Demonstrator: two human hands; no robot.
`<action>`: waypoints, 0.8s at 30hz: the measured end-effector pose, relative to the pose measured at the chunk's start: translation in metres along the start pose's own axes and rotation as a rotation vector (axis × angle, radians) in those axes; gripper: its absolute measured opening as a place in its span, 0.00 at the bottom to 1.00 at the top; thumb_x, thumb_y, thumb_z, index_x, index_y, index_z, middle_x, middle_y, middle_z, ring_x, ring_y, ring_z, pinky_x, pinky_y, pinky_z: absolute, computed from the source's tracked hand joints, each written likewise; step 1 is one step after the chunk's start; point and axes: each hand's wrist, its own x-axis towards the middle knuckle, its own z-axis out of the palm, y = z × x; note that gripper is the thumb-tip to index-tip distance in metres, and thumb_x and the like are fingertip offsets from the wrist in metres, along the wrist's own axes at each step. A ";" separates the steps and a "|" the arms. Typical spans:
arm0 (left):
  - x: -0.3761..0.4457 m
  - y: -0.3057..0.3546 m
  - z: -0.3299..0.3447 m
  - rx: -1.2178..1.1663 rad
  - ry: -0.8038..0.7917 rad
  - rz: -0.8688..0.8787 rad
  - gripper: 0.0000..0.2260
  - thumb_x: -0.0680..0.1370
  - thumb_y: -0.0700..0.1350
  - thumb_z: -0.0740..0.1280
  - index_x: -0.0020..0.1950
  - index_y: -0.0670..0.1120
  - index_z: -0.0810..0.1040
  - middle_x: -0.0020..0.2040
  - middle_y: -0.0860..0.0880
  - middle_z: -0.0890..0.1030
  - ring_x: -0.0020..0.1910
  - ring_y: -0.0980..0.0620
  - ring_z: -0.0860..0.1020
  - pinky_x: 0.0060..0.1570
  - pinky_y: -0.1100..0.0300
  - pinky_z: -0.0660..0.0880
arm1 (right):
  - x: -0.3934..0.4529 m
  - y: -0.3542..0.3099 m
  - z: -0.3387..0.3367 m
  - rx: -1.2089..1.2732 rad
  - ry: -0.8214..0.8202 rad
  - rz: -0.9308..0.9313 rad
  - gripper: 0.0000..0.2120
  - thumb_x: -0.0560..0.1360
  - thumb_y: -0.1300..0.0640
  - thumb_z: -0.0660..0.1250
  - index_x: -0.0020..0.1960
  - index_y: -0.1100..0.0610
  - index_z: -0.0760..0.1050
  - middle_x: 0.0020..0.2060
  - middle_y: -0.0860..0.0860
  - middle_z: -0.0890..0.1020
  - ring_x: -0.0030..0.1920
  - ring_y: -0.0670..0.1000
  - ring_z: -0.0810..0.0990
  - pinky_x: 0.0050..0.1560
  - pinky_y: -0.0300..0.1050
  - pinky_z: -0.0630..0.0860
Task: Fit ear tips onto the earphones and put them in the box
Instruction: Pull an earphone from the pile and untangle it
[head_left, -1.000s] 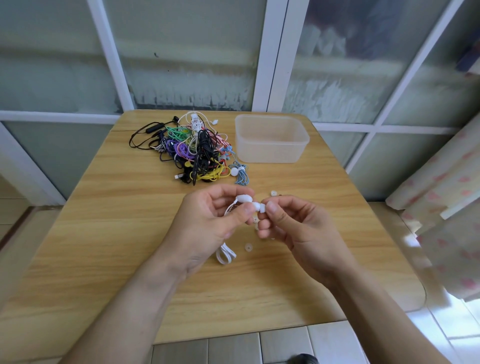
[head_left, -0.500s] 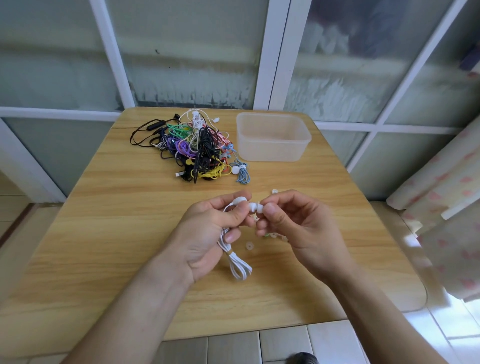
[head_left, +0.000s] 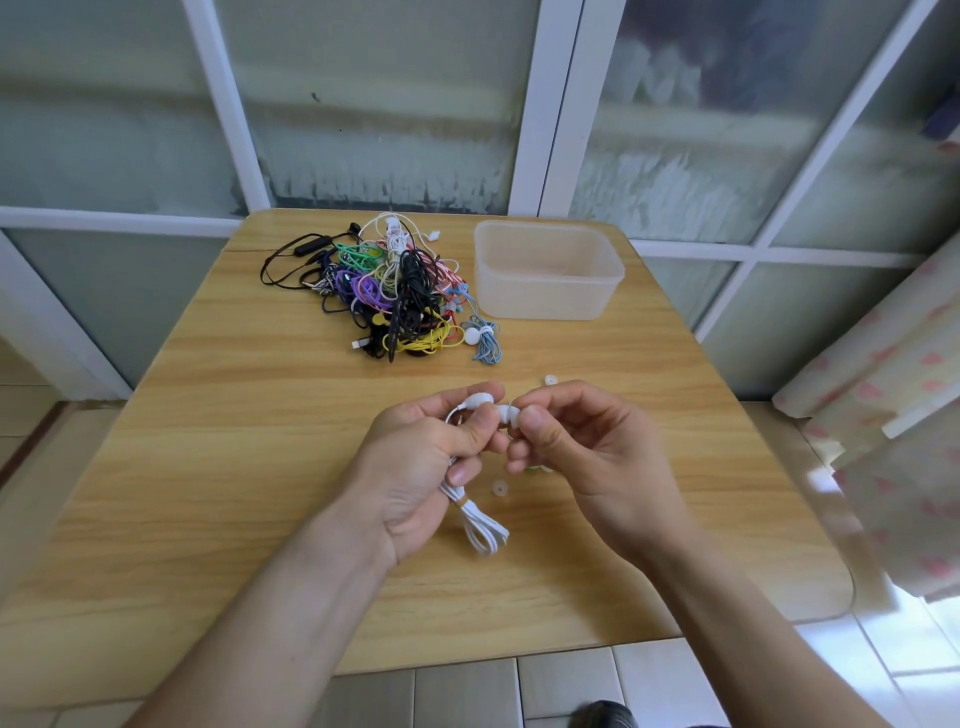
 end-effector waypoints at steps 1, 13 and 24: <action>-0.001 0.000 0.000 -0.013 0.003 -0.011 0.07 0.75 0.30 0.65 0.52 0.36 0.78 0.30 0.45 0.77 0.24 0.56 0.73 0.20 0.68 0.60 | 0.000 0.001 0.001 -0.003 0.008 -0.009 0.06 0.72 0.62 0.68 0.46 0.65 0.78 0.33 0.55 0.82 0.32 0.51 0.80 0.36 0.41 0.78; -0.006 -0.003 0.006 0.120 0.087 0.154 0.08 0.76 0.30 0.66 0.48 0.40 0.81 0.28 0.47 0.76 0.24 0.56 0.69 0.23 0.68 0.62 | -0.002 0.000 0.015 0.372 0.062 0.342 0.10 0.69 0.61 0.69 0.50 0.63 0.80 0.38 0.57 0.81 0.34 0.49 0.77 0.33 0.36 0.77; -0.009 -0.003 0.008 0.196 0.143 0.205 0.09 0.76 0.30 0.67 0.46 0.42 0.82 0.28 0.49 0.78 0.24 0.56 0.72 0.22 0.69 0.65 | -0.006 0.005 0.015 0.104 0.128 0.117 0.10 0.71 0.59 0.70 0.49 0.64 0.79 0.36 0.57 0.82 0.33 0.51 0.80 0.36 0.44 0.79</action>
